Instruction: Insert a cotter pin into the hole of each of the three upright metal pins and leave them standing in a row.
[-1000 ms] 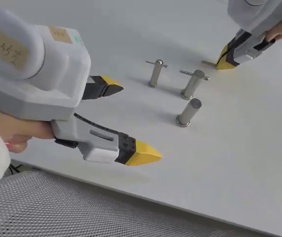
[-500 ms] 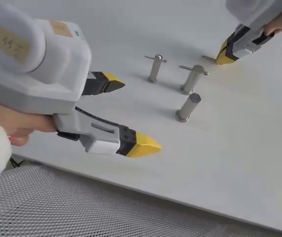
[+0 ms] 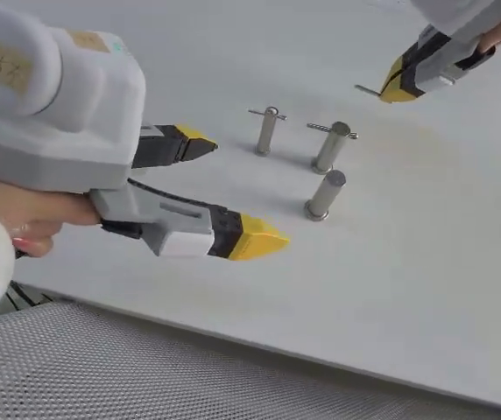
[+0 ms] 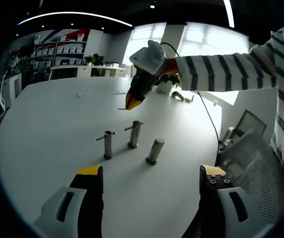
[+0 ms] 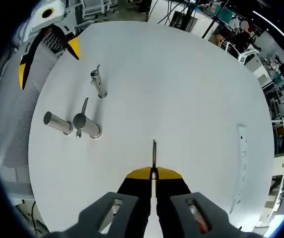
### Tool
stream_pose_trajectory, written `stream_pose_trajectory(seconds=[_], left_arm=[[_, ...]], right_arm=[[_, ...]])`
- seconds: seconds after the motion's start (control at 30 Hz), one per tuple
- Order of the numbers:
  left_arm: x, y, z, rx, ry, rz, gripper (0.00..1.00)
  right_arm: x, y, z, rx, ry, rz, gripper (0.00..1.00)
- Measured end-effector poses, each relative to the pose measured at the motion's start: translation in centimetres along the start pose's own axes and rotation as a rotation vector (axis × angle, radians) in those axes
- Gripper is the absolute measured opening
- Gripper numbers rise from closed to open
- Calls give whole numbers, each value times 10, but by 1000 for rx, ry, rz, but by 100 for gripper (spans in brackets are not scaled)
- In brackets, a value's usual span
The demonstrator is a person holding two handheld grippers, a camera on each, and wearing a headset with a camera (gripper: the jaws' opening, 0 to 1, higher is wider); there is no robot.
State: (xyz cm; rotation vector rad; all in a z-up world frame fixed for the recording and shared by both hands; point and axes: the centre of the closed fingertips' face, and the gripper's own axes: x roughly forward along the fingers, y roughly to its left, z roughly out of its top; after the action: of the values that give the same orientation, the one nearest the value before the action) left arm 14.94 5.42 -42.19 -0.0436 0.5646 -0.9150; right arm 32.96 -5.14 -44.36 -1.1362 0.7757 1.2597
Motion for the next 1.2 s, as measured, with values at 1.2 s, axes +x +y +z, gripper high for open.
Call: stream_pose_trajectory(seconds=[1.2], left_arm=[[33, 4, 86, -171, -187, -18, 50]], right_arm=[[-82, 53, 44, -182, -200, -366, 0]])
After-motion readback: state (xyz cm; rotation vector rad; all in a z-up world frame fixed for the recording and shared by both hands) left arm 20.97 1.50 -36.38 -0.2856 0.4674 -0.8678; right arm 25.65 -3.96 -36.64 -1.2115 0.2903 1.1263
